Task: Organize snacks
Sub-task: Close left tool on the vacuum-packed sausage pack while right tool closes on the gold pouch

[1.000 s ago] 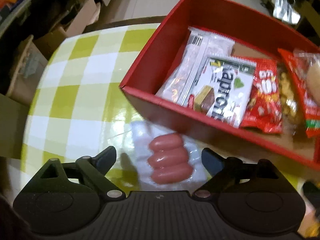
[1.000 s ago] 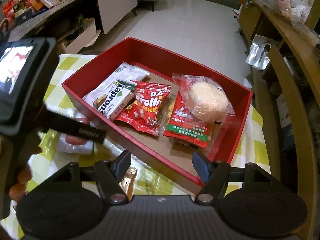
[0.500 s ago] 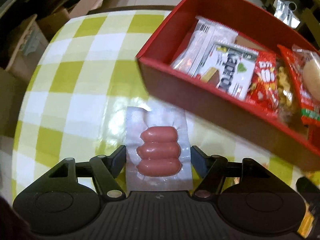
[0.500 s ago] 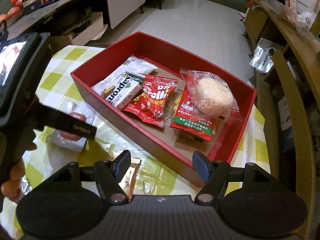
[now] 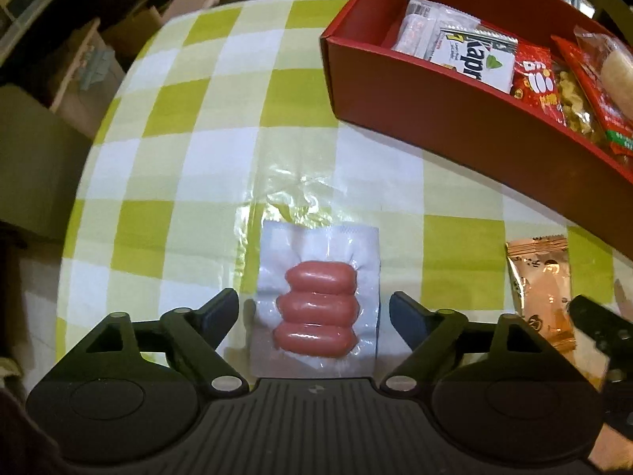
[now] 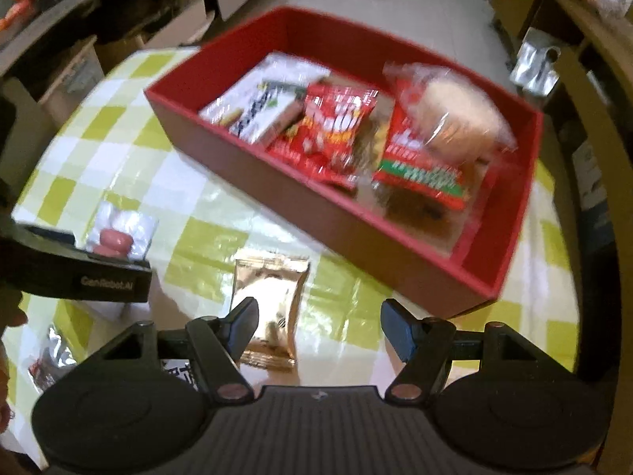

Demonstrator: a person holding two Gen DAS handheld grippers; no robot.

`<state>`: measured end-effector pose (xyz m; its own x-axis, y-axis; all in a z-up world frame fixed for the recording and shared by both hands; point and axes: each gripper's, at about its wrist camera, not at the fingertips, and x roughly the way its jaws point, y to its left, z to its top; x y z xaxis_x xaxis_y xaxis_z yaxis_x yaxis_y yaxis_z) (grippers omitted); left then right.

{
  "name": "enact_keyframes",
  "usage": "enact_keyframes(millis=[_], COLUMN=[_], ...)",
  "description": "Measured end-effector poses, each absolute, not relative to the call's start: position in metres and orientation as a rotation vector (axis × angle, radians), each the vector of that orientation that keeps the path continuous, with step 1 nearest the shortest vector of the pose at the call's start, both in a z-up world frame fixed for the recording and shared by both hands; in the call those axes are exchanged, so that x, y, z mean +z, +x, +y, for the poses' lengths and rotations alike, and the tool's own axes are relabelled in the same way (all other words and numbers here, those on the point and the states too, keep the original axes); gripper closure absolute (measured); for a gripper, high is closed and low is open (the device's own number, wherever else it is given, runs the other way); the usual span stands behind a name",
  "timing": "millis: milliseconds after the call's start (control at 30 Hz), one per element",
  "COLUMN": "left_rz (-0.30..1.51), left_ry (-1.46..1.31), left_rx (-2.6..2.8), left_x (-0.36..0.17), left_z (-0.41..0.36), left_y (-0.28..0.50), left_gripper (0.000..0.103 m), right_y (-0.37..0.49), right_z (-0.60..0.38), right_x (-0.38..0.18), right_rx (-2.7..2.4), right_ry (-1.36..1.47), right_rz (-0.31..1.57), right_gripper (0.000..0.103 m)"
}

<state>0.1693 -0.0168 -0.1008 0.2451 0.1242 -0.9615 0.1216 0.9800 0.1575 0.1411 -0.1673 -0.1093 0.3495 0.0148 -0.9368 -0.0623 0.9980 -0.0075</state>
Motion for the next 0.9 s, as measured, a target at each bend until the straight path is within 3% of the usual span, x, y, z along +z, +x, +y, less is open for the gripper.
enact_keyframes(millis=[133, 433, 767, 833, 900], left_rz=[1.327, 1.336, 1.325, 1.320, 1.319], left_ry=[0.220, 0.197, 0.212, 0.222, 0.223], left_rx=[-0.003, -0.015, 0.010, 0.009, 0.005], left_x=[-0.103, -0.108, -0.113, -0.114, -0.114], left_z=[-0.022, -0.013, -0.002, -0.002, -0.002], left_y=[0.170, 0.176, 0.176, 0.176, 0.176], left_gripper=[0.009, 0.007, 0.000, 0.000, 0.002], right_y=[0.148, 0.161, 0.161, 0.161, 0.159], right_z=[-0.163, -0.153, -0.147, -0.149, -0.149], right_x=[-0.120, -0.132, -0.136, -0.137, -0.138], right_rx=[0.033, 0.037, 0.020, 0.026, 0.045], right_ry=[-0.048, 0.008, -0.027, -0.021, -0.049], right_rz=[1.231, 1.249, 1.258, 1.272, 1.270], right_gripper=[0.022, 0.022, 0.017, 0.012, 0.013])
